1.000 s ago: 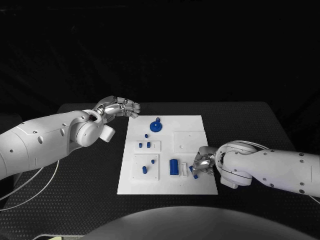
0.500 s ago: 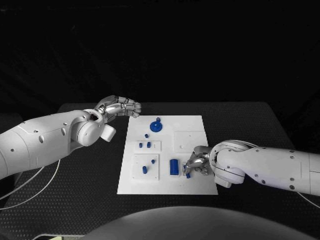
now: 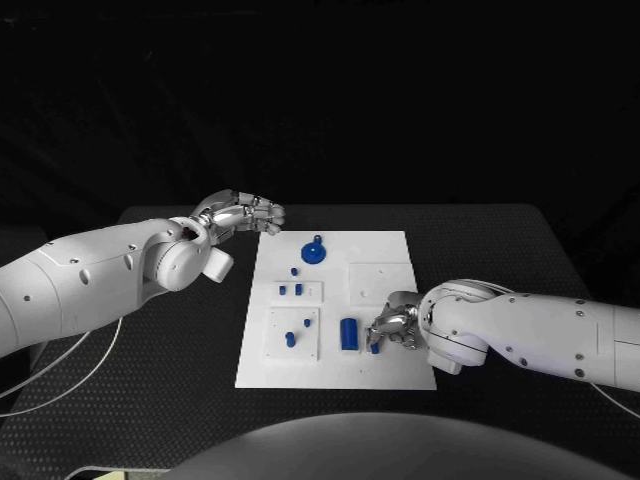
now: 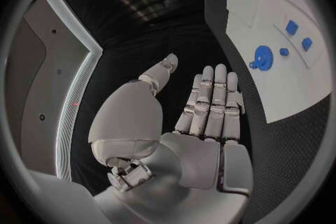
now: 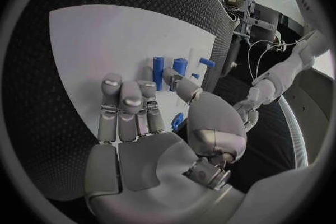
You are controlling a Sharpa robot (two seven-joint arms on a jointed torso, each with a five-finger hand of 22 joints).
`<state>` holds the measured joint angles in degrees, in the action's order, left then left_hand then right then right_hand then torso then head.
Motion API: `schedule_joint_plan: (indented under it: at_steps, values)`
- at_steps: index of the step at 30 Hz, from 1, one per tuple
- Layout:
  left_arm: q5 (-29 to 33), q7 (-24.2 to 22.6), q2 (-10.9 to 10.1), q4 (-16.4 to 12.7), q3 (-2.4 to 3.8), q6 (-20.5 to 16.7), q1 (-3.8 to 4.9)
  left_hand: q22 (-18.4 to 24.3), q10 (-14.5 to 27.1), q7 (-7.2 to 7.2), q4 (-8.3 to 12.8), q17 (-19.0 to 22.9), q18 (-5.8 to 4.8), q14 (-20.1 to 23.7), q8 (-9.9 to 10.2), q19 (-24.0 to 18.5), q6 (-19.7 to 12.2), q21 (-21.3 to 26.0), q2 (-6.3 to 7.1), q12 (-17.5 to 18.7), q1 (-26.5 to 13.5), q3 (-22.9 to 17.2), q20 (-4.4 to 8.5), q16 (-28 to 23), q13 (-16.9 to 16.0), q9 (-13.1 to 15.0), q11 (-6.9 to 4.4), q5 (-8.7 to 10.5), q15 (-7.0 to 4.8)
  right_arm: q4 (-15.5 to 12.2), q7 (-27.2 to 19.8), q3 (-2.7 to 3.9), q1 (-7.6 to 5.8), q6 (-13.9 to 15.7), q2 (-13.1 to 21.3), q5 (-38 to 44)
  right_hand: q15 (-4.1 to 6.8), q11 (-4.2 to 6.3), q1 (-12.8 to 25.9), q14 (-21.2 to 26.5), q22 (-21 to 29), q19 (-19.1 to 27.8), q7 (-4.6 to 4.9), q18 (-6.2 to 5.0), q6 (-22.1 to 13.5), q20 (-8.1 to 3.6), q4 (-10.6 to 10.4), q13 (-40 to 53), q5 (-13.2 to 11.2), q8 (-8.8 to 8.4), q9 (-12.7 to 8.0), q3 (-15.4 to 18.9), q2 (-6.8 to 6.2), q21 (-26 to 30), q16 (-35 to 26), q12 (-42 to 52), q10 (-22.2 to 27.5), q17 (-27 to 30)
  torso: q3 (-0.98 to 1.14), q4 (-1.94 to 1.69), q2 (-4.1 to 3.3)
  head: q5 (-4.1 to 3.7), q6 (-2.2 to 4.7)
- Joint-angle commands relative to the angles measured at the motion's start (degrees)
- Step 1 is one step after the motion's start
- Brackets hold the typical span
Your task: Assemble the parts on the task board
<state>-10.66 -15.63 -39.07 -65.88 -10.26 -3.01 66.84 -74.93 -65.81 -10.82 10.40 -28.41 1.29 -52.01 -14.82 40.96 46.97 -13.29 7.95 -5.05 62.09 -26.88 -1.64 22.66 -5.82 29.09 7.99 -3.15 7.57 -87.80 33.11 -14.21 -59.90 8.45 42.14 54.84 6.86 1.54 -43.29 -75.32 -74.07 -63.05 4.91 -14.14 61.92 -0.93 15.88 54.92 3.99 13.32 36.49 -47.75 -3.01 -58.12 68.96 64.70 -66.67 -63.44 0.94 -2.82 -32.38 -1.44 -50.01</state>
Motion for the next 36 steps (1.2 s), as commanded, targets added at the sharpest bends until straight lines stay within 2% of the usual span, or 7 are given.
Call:
schedule_joint_plan:
  at_steps: [1,13,15,18,23,33,36]
  values:
    - [0.1,-0.3,0.0,-0.1,0.04,0.5,0.13,-1.2,-0.4,0.09,-0.4,-0.1,0.29,-0.1,-0.3,0.3,-0.2,0.2,-0.45,0.1,0.0,0.0,-0.07,-0.2,0.1,-0.1,-0.07,-0.15,-0.06,-0.1,-1.0,0.05,0.02,-0.1,-0.3,0.0,0.12,-0.04,0.5,0.1,0.1,-0.2,-0.11,-0.86,0.2,-0.06,0.0,0.1,-0.4,-0.24,-0.1,0.4,-0.02,0.2,0.2,0.0,0.1,0.1,0.00,-0.01,0.02,0.05,0.01]
    - [0.1,-0.2,0.0,-0.2,0.04,0.6,0.14,-1.2,-0.4,0.09,-0.4,-0.1,0.29,-0.2,-0.3,0.3,-0.2,0.3,-0.45,0.1,0.0,0.0,-0.08,-0.2,0.1,-0.1,-0.06,-0.15,-0.05,-0.1,-1.6,0.05,0.02,0.1,-0.5,0.6,0.18,-0.02,1.5,0.1,0.1,-0.3,-0.13,-0.86,0.2,-0.15,-0.2,0.1,-0.9,-0.24,-0.4,0.7,-1.20,0.2,0.2,0.0,0.1,0.1,0.02,0.03,0.04,0.39,0.01]
    - [0.1,-0.3,0.0,-0.2,0.04,0.5,0.14,-1.2,-0.4,0.09,-0.4,-0.1,0.29,-0.2,-0.3,0.3,-0.2,0.3,-0.45,0.1,0.0,0.0,-0.08,-0.2,0.1,-0.1,-0.06,-0.14,-0.05,-0.2,-1.9,0.05,0.03,0.4,-0.4,1.2,0.20,-0.02,1.9,0.2,0.2,-0.3,-0.12,-0.86,0.2,-0.17,-0.4,0.1,-1.0,-0.25,-0.4,1.0,-1.85,0.2,0.2,-0.1,0.2,0.1,0.01,0.04,0.04,0.47,0.01]
    - [0.1,-0.3,0.0,-0.2,0.04,0.6,0.14,-1.2,-0.4,0.09,-0.4,-0.1,0.29,-0.2,-0.3,0.3,-0.2,0.3,-0.46,0.1,0.0,0.0,-0.08,-0.2,0.1,-0.1,-0.06,-0.14,-0.05,-0.3,-2.3,0.05,0.03,0.6,-0.3,1.3,0.20,-0.06,3.2,0.2,0.2,-0.4,-0.08,-0.86,0.1,-0.18,-0.6,0.2,-1.2,-0.23,-0.5,2.5,-3.59,0.2,0.2,-0.1,0.2,0.1,0.03,0.03,0.05,0.57,0.01]
    - [0.1,-0.2,0.0,-0.1,0.04,0.6,0.15,-1.2,-0.4,0.09,-0.4,-0.1,0.29,-0.2,-0.3,0.3,-0.2,0.3,-0.46,0.1,0.0,0.0,-0.08,-0.2,0.1,-0.1,-0.06,-0.15,-0.05,-0.5,-2.6,0.05,0.03,0.5,-0.3,1.6,0.29,-0.01,4.1,0.3,0.3,-0.4,-0.12,-0.86,0.0,-0.35,-1.0,0.2,-1.2,-0.16,-0.4,3.7,-5.37,0.2,0.3,-0.1,0.3,0.1,0.04,0.05,0.04,0.60,0.01]
    - [0.1,-0.2,0.0,-0.2,0.04,0.5,0.15,-1.2,-0.4,0.09,-0.4,-0.1,0.30,-0.2,-0.3,0.3,-0.2,0.3,-0.47,0.1,0.0,0.0,-0.09,-0.2,0.1,-0.1,-0.07,-0.15,-0.05,-0.7,-3.1,0.05,0.03,0.4,0.3,1.6,0.37,0.04,4.9,0.3,0.4,-0.4,-0.17,-0.86,-0.1,-0.57,-2.0,0.3,-1.2,-0.04,-0.4,4.7,-6.28,0.3,0.3,-0.1,0.3,0.1,0.06,0.03,0.01,0.45,0.01]
    - [0.1,-0.2,0.0,-0.1,0.04,0.5,0.15,-1.2,-0.4,0.09,-0.4,-0.1,0.30,-0.2,-0.3,0.3,-0.2,0.3,-0.46,0.1,0.0,0.0,-0.09,-0.2,0.1,-0.1,-0.07,-0.15,-0.04,-0.8,-3.7,0.05,0.03,-0.7,0.6,1.6,0.40,0.05,4.6,0.3,0.4,-0.4,-0.18,-0.86,-0.2,-0.65,-1.8,0.3,-1.2,-0.04,-0.3,4.7,-6.41,0.3,0.3,-0.1,0.4,0.1,0.05,0.04,0.04,0.41,0.01]
